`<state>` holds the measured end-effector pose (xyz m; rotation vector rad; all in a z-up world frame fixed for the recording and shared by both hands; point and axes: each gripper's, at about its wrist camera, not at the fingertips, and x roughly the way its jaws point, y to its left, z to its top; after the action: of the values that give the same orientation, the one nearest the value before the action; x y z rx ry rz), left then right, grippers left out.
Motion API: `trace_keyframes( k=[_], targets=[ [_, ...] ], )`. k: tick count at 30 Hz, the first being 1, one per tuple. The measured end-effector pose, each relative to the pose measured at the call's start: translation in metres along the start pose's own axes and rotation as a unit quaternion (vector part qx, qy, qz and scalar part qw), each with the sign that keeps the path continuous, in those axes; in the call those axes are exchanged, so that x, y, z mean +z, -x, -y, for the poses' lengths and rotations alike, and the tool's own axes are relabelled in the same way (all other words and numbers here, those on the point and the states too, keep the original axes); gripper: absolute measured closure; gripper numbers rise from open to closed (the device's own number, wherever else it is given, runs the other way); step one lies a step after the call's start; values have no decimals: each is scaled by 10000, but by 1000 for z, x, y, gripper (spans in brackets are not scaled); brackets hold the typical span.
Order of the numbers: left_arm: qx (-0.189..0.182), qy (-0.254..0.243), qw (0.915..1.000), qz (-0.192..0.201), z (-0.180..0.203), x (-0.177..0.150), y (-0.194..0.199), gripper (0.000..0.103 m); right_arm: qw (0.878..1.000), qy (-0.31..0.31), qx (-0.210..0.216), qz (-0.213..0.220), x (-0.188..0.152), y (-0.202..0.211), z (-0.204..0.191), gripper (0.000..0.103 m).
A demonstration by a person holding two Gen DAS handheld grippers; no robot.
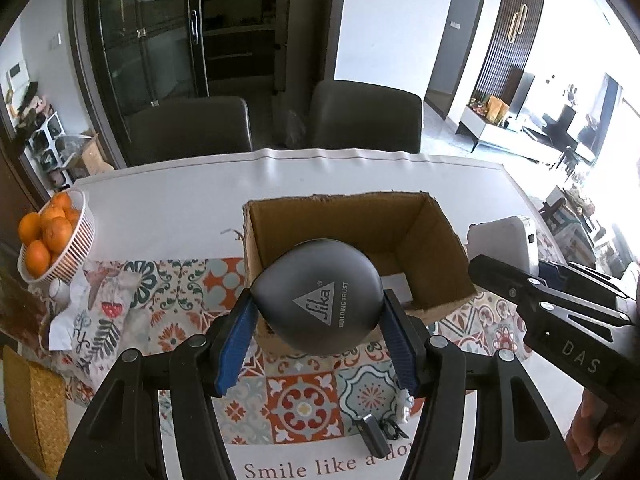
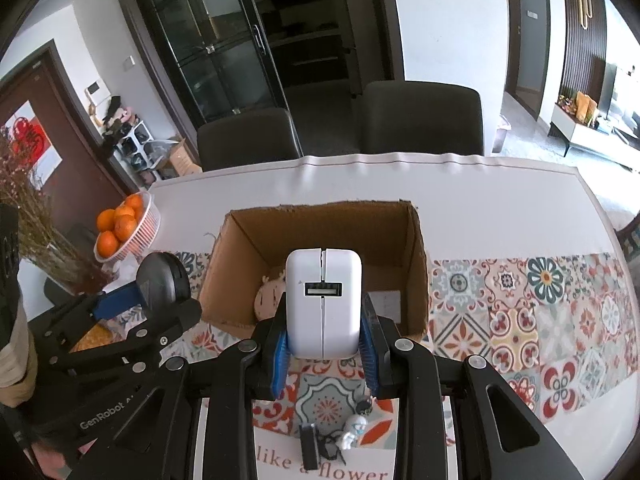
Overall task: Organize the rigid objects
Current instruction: 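Lift the tape measure and white charger and carry both over the box, then open both tools to drop the tape measure and charger into the box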
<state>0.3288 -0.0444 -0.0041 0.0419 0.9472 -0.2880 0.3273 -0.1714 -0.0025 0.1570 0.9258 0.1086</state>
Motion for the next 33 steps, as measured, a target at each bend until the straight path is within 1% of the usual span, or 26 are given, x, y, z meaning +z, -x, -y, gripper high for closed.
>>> trace_keyframes(
  k=[11, 15, 20, 25, 29, 33],
  targets=[
    [129, -71, 9998, -107, -4, 25, -16, 43, 9997, 139, -108, -173, 23, -16, -1, 72],
    [145, -64, 9996, -239, -5, 32, -28, 43, 9994, 134, -110, -286, 30, -26, 3, 72],
    [154, -38, 9990, -429, -5, 38, -46, 43, 9985, 68, -136, -535, 34, -45, 10, 72],
    [227, -63, 9979, -596, -7, 36, -65, 43, 9970, 76, -221, -732, 33, -64, 15, 72],
    [326, -174, 9970, -673, -7, 31, -77, 43, 9955, 178, -296, -882, 29, -77, 17, 72],
    [252, -130, 9963, -814, -10, 26, -90, 43, 9940, 250, -277, -1028, 24, -88, 18, 72]
  ],
)
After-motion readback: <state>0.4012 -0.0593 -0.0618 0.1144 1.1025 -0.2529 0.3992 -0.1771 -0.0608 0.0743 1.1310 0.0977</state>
